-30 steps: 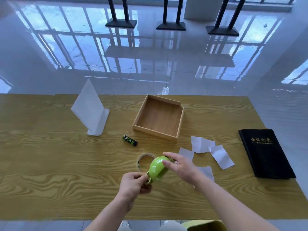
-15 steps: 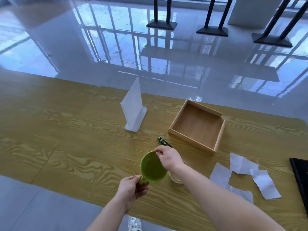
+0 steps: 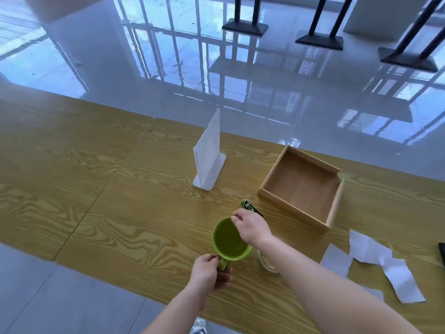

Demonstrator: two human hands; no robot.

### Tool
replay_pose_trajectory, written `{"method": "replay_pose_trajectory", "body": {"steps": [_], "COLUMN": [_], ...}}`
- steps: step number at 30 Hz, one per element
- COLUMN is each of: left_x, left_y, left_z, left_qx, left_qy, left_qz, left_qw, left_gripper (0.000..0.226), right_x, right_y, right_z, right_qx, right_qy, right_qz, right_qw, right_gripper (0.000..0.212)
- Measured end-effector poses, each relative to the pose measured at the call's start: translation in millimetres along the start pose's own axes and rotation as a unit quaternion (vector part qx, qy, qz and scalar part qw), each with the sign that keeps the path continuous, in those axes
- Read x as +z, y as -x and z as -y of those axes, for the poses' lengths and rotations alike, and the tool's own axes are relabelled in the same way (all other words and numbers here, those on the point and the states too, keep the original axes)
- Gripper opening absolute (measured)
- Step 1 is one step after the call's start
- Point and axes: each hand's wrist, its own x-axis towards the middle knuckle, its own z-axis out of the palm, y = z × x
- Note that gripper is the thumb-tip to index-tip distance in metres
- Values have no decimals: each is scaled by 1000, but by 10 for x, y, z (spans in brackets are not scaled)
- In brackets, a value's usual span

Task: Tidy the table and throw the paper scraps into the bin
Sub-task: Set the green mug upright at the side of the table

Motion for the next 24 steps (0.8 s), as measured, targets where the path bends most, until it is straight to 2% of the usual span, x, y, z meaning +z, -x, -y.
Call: {"method": "replay_pose_trajectory", "body": {"steps": [4, 7, 11, 13, 15, 17, 19, 24], "left_x": [-122, -331, -779, -998, -1180, -1340, -1509, -1785], "left_y": [-6, -34, -210, -354, -518, -674, -830, -1091], "left_z": [-31, -86, -252, -406, -557, -669, -720, -642], "left_qx": [40, 137, 315, 356, 349, 307, 273, 281], "left_qy": [-81, -212, -435, -514, -582, -638, -670, -680], "left_qz": [12, -28, -109, -137, -169, -185, -184, -183], "left_qw": [996, 967, 836, 768, 715, 681, 666, 652], "left_gripper": [24, 19, 25, 31, 40, 53, 64, 78], "right_x": [-47, -72, 44, 142, 245, 367, 530, 912], "right_y": [108, 299, 625, 763, 877, 965, 1029, 1076], "right_z": [-92, -210, -364, -391, -371, -306, -198, 46], "right_qx": [18, 37, 75, 91, 109, 124, 132, 201], "right_qy": [-81, -144, -171, -185, -197, -198, -205, -259], "right_qz": [-26, -85, -164, -193, -211, -220, -224, -226], "right_qw": [996, 985, 969, 959, 951, 947, 943, 917], "right_gripper": [33, 33, 28, 25, 20, 12, 11, 37]}}
